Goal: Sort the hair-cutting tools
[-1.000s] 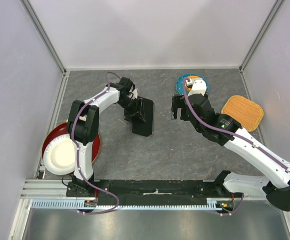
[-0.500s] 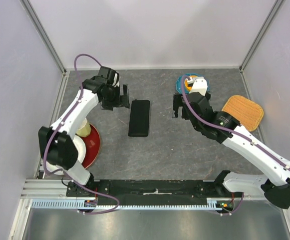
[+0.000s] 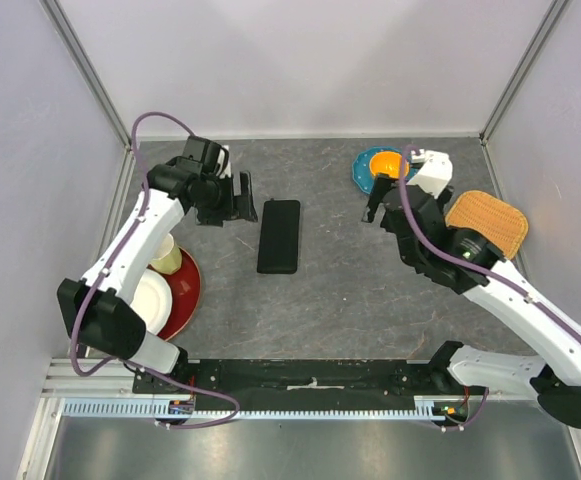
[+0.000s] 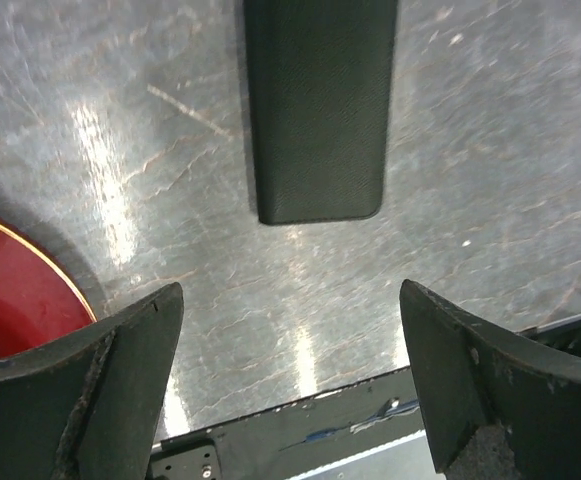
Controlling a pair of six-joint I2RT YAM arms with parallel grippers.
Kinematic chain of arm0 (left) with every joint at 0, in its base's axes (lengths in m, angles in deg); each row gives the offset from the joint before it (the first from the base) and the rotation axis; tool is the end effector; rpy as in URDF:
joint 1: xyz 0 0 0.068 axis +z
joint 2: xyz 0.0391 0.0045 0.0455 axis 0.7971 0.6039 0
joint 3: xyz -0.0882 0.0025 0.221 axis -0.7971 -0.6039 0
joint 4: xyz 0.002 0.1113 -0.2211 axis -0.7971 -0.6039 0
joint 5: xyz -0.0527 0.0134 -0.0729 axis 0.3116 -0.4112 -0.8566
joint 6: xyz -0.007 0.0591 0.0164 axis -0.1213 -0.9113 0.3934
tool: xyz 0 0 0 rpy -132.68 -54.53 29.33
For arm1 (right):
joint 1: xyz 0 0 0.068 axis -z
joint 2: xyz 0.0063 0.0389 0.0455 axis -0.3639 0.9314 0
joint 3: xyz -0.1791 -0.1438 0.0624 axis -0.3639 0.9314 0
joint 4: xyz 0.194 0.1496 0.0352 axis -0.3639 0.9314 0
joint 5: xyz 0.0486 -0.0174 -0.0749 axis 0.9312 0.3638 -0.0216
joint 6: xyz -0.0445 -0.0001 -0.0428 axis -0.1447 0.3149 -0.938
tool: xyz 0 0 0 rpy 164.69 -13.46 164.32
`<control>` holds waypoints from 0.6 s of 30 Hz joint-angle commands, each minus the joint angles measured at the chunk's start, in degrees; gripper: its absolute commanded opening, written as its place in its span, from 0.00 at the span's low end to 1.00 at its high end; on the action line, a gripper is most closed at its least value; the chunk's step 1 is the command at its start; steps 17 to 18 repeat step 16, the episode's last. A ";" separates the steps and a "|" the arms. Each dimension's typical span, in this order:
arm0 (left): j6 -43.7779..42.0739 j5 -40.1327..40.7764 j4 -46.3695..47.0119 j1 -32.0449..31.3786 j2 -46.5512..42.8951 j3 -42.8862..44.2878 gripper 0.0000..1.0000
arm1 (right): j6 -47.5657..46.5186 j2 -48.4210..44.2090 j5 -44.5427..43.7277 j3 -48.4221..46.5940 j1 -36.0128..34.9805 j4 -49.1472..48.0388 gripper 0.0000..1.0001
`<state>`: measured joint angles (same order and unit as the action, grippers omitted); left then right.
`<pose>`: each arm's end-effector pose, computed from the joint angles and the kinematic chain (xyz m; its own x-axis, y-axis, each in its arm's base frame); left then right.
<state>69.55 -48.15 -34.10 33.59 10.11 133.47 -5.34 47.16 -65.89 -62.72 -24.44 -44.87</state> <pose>0.2791 -0.1043 0.2855 -0.9006 -0.0548 -0.4311 0.0798 0.9543 -0.2880 0.1810 0.1383 0.3590 -0.3385 0.2021 -0.9190 0.1352 0.9770 0.1651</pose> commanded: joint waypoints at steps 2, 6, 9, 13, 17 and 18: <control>2.41 -0.60 0.57 -0.16 -7.22 7.68 0.96 | -1.98 -3.02 -4.80 -8.70 0.52 0.62 0.98; 1.53 0.89 -0.05 -0.16 -10.12 8.20 0.98 | -5.24 -2.49 -5.33 -12.76 0.51 0.62 0.98; 1.44 1.15 -0.57 -0.16 -11.62 9.52 0.99 | -5.07 -2.93 -5.06 -14.96 0.52 0.80 0.98; 1.17 2.30 -2.41 -0.16 -11.62 13.56 0.99 | -5.06 -3.46 -5.68 -16.19 0.43 0.44 0.98; 1.09 2.83 -3.04 -0.16 -11.62 16.29 0.99 | -6.55 -2.76 -4.98 -18.20 0.52 0.36 0.98; 1.09 2.83 -3.04 -0.16 -11.62 16.29 0.99 | -6.55 -2.76 -4.98 -18.20 0.52 0.36 0.98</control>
